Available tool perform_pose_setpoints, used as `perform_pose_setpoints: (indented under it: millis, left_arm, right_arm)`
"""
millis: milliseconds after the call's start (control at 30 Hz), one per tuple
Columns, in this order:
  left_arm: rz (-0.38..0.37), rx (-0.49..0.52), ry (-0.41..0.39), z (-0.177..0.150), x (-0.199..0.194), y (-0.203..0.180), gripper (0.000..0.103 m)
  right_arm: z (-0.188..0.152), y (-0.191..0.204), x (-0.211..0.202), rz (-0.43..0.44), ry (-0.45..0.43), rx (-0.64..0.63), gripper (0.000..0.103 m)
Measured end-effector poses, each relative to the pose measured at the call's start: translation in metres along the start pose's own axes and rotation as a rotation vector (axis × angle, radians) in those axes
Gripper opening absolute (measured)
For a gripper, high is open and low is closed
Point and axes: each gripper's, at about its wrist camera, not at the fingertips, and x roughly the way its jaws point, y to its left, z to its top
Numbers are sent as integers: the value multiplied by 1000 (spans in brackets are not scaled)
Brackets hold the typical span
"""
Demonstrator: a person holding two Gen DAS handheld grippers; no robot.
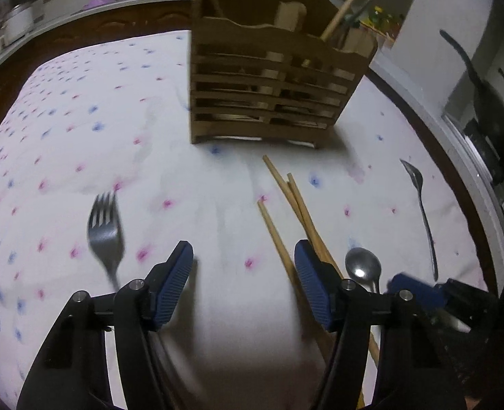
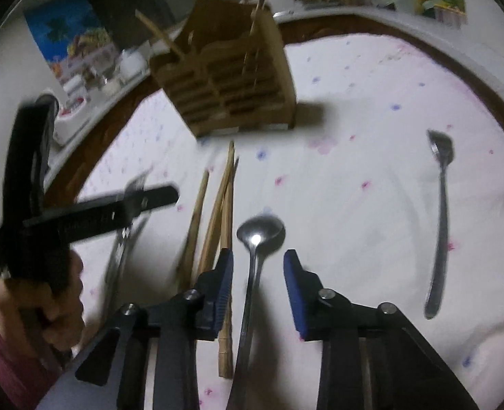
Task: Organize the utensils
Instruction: 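Grasp the metal spoon with the right tool while the left tool approaches a wooden chopstick, then close the left tool on a wooden chopstick while the right tool holds the spoon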
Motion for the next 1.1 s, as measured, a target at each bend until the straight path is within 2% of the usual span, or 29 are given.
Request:
perform_pose_setpoints:
  millis: [67,133,267,333,400,467,633,867,933,1100]
  left_arm:
    - [1,18,19,6,9,-3,59]
    - [-8,33,46,10,20,-5,42]
    - [38,122,41,14,29,-18,40]
    - [63,189,28,11,29,-25,23]
    - [43,225,24,7,27,-26,12]
    - [19,231,34,2,23,-21,11]
    - [-20,169,72,-1,16,-6,13]
    - [49,223,83,7,28,-28,19]
    - [51,229,73,9,30,-31,10]
    - [5,152,66,6,20,-17,5]
  right_arm:
    - [-1,2,9,-11,28,-19,23]
    - [-1,0,11,-29,22,-24,11]
    - [2,-13,7,-34,11,18,6]
    - [4,-21,3,-51,5,38,6]
    - [5,-29,0,-56,2,54,6]
    - [6,-34,-1,-53,3,66,6]
    - [10,-35,3,-40,11,65,7]
    - [16,-37,9,-26,14,78,7]
    - [17,-38,10,-22,13,78,7]
    - [17,-34,7,-30,0,73,5]
